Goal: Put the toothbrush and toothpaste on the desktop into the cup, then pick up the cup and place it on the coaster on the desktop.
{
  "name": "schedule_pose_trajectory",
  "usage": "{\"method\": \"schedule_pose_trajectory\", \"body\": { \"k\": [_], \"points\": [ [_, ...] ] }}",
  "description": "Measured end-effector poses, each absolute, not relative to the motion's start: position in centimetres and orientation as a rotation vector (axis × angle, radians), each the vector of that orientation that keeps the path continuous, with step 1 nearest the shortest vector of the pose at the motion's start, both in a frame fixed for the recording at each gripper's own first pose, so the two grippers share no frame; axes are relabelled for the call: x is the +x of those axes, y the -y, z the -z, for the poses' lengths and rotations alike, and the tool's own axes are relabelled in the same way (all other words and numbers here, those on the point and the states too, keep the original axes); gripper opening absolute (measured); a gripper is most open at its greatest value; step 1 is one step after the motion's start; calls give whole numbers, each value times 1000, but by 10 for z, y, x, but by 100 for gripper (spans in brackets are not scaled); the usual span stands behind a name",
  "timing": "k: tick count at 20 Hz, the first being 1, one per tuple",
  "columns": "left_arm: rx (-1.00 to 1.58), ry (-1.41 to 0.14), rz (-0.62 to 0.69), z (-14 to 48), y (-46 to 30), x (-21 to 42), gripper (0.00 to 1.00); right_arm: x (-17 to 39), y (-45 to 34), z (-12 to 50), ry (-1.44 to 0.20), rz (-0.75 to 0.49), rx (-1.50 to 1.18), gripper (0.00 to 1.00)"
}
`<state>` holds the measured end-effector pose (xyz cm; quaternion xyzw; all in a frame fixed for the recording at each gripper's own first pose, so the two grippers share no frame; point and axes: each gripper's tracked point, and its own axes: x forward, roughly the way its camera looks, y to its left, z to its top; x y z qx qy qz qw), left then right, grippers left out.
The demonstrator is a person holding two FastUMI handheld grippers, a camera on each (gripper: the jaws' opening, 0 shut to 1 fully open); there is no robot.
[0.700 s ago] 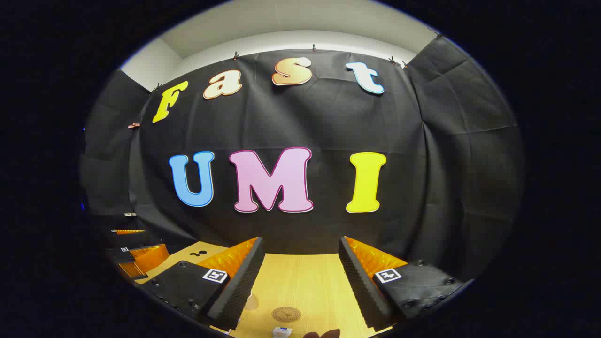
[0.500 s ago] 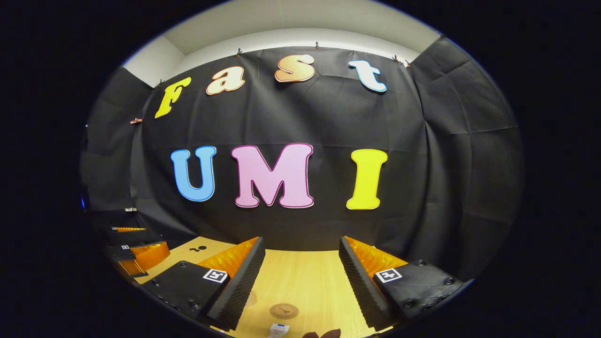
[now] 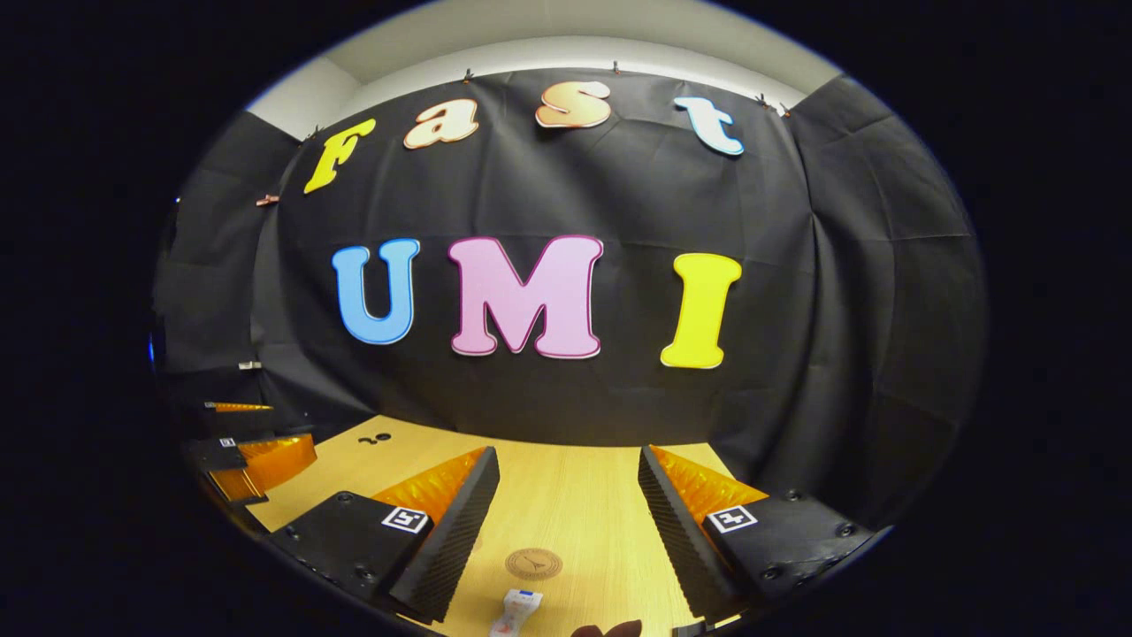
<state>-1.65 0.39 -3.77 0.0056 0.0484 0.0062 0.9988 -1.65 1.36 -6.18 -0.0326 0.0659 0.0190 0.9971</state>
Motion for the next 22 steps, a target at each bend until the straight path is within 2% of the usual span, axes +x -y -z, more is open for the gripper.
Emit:
{"method": "schedule_pose_trajectory", "body": {
  "k": [12,22],
  "points": [
    [16,-229,-38,89,-25,-49,97,-58,-42,204,-472,-72,-104,98],
    [12,-315,-137,124,-75,-102,96,-78,-55,323,-747,-60,-113,98]
  ]
}}
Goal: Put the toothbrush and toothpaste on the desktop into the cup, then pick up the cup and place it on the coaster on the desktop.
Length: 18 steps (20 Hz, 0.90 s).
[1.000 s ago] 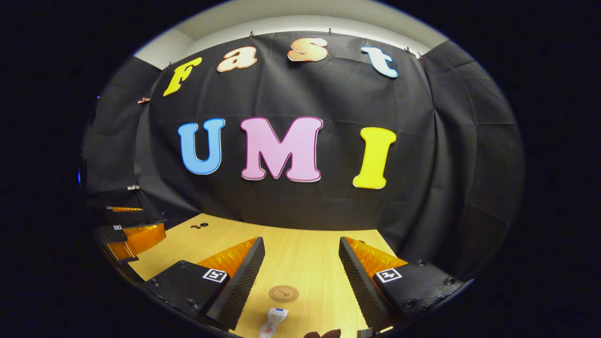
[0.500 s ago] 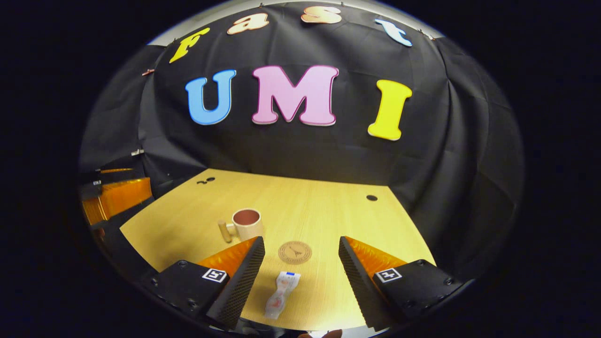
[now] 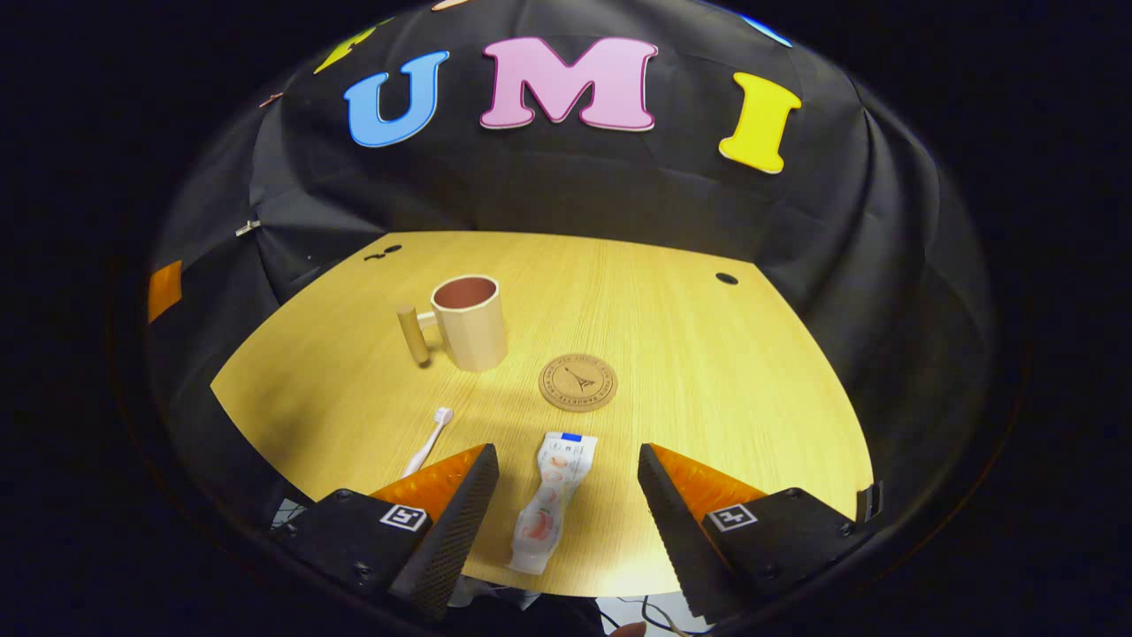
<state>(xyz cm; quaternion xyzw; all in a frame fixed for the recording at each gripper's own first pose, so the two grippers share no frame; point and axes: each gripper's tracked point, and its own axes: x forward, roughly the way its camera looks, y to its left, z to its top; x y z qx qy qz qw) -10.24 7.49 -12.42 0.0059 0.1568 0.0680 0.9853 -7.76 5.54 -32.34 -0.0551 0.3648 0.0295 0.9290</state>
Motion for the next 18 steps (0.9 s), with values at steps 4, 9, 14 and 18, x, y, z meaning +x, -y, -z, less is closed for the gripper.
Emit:
{"method": "schedule_pose_trajectory", "body": {
  "k": [4,9,14,18],
  "points": [
    [13,-331,-188,130,-97,-121,97,-85,-51,369,-881,-27,-134,98],
    [-6,-329,-241,134,-115,-137,97,-84,-52,401,-984,-8,-118,98],
    [-28,-327,-264,137,-123,-144,97,-82,-58,418,-1073,21,-65,95],
    [-46,-320,-272,138,-127,-145,97,-78,-58,421,-1118,63,-14,88]
  ]
}}
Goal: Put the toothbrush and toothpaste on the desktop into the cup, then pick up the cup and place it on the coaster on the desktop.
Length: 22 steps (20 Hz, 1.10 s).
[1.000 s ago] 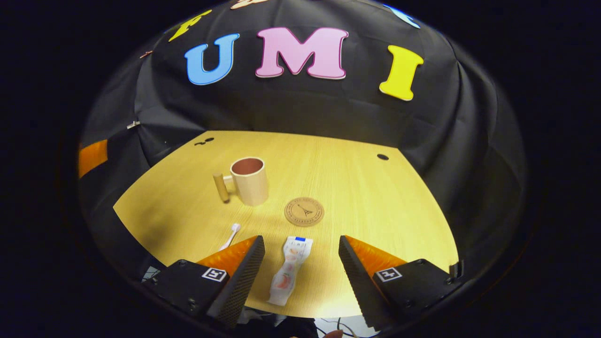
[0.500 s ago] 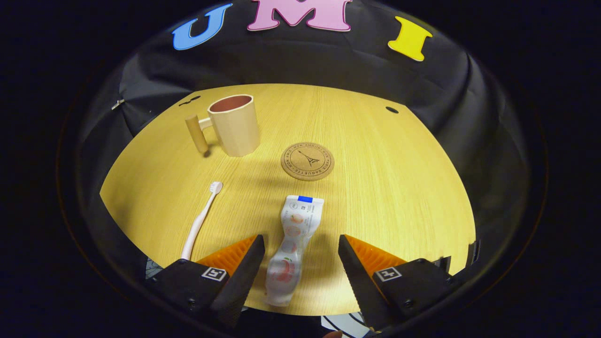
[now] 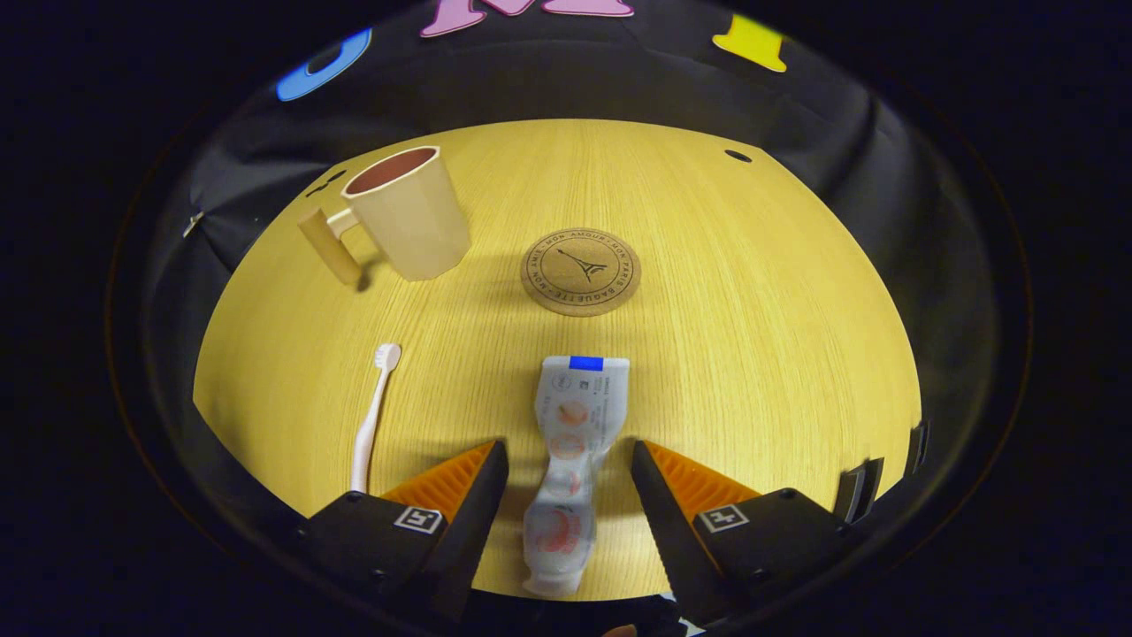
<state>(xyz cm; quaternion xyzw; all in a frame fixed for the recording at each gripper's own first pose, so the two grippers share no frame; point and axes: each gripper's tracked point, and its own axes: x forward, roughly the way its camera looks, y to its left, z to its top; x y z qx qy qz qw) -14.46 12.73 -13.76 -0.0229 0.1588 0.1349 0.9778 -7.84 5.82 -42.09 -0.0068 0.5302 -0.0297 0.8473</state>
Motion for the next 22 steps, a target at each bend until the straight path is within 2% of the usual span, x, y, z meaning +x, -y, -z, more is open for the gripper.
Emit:
{"method": "schedule_pose_trajectory", "body": {
  "k": [1,3,4,5,7,10,13,18,22],
  "points": [
    [-52,-319,-272,138,-128,-144,97,-76,-57,421,-1128,71,-11,87],
    [-62,-321,-272,139,-128,-145,97,-74,-54,419,-1143,93,-1,76],
    [-68,-324,-271,139,-127,-144,97,-73,-52,421,-1154,103,10,62],
    [-74,-328,-267,142,-125,-144,97,-73,-53,423,-1173,97,13,56],
    [-88,-340,-248,145,-119,-143,97,-77,-52,420,-1216,68,-8,49],
    [-93,-359,-226,147,-109,-139,97,-79,-52,422,-1241,27,-31,32],
    [-101,-373,-202,149,-97,-132,97,-80,-53,420,-1226,-30,-55,23],
    [-109,-434,-140,166,-68,-110,97,-85,-59,404,-1120,-126,62,23],
    [-89,-501,-86,191,-39,-85,97,-86,-52,375,-1003,-208,55,22]
  ]
}}
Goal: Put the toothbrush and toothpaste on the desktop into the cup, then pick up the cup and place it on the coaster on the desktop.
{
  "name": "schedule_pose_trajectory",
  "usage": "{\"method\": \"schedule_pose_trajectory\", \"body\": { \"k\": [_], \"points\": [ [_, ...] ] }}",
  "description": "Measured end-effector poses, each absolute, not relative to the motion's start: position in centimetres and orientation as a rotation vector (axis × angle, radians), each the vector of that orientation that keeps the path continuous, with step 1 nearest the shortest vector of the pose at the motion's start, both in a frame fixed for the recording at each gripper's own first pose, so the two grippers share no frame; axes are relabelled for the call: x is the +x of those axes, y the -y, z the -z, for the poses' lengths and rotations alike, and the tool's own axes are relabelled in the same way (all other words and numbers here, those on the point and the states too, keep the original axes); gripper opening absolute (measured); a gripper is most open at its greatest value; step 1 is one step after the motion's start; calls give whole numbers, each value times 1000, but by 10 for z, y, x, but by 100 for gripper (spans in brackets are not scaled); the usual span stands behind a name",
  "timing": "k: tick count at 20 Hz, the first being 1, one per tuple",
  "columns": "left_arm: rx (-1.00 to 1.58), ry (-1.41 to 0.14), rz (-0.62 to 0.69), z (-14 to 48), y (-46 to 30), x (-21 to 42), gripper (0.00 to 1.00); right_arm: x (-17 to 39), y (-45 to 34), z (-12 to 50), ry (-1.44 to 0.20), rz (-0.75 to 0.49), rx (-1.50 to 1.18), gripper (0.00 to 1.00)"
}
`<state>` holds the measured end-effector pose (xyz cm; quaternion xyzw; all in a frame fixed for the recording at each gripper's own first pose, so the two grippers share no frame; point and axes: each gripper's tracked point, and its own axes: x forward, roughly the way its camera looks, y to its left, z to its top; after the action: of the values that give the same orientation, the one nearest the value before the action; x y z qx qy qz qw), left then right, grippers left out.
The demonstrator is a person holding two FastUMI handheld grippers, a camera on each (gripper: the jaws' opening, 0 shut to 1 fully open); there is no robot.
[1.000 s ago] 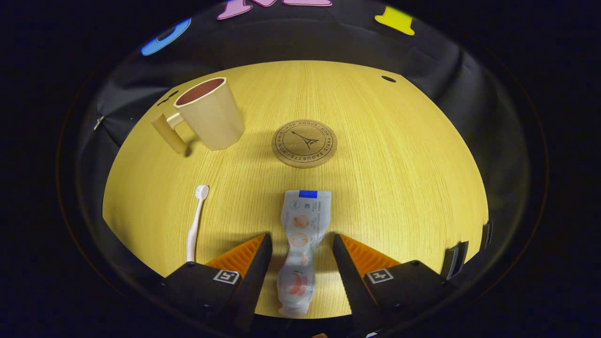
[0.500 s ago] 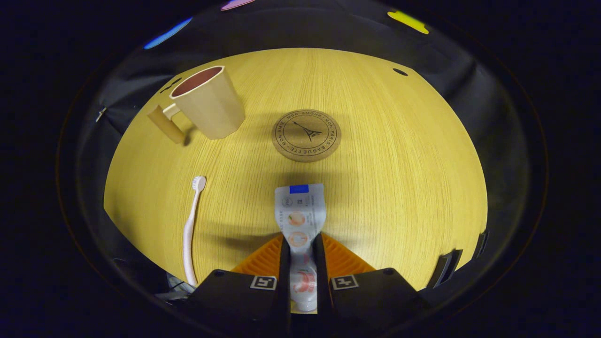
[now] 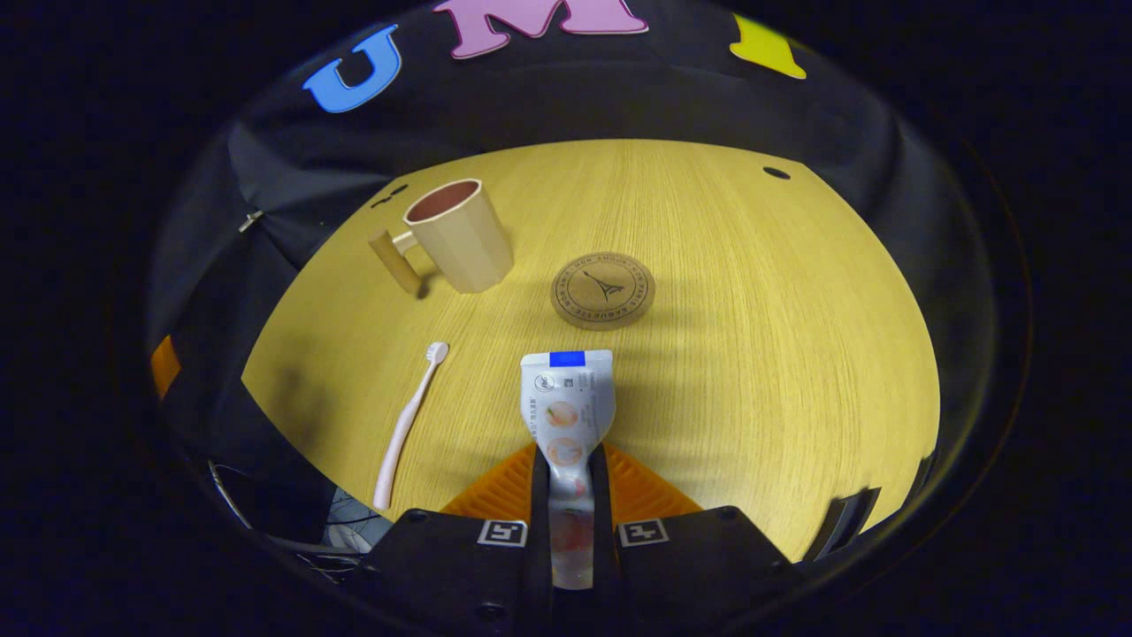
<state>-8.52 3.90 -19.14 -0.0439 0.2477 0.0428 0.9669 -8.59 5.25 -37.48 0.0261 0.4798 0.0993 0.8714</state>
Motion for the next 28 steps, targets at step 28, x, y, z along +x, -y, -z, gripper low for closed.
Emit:
{"method": "schedule_pose_trajectory", "body": {
  "k": [28],
  "points": [
    [-39,-983,-58,376,41,-4,82,-24,55,319,-922,-295,221,22]
  ]
}}
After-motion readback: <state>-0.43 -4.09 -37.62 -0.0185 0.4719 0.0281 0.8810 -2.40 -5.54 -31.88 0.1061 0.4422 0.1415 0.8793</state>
